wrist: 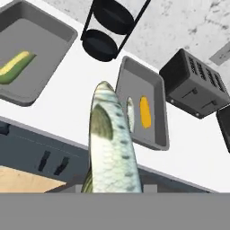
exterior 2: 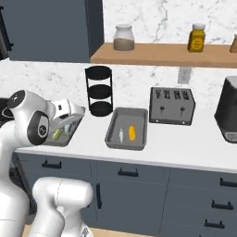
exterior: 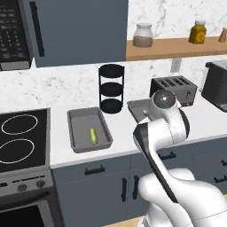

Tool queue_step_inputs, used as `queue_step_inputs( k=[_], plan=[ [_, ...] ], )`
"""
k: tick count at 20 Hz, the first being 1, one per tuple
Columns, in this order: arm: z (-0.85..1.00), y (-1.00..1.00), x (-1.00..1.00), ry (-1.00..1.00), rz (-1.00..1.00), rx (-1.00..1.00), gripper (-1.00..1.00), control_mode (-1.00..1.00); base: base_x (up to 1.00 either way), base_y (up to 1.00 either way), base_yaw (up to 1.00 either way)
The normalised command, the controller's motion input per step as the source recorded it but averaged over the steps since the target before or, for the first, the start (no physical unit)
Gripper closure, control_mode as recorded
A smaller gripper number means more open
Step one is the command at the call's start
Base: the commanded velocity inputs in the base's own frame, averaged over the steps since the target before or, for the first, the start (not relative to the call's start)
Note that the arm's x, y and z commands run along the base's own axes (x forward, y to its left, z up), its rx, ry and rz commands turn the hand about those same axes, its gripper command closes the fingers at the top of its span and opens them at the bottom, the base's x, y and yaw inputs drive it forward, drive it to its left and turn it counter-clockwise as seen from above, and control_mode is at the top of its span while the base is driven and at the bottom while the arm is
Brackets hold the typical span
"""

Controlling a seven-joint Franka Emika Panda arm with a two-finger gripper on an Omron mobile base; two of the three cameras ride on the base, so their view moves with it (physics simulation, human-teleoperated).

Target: Place one corn and one fish in each tupperware on the nearby counter, to pack two identical lunches.

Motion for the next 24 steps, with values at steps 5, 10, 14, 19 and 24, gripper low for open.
queue_step_inputs(
  k=[5,10,14,19,24],
  plan=[
    [0.00,0.00,0.00,0.00,0.00,0.00,1.00,1.00,0.53,1.00,-0.07],
    [-0.11,0.17,0.12,0.03,-0.01,-0.01,1.00,-1.00,0.59,0.80,-0.06],
    [-0.50,0.37,0.42,0.19,-0.01,0.00,1.00,-1.00,0.00,0.00,0.00],
    [-0.36,-0.33,-0.03,0.04,0.00,0.23,1.00,-1.00,0.00,0.00,0.00],
    [-0.43,-0.67,0.03,0.05,-0.04,0.41,1.00,-1.00,0.00,0.00,0.00]
  ],
)
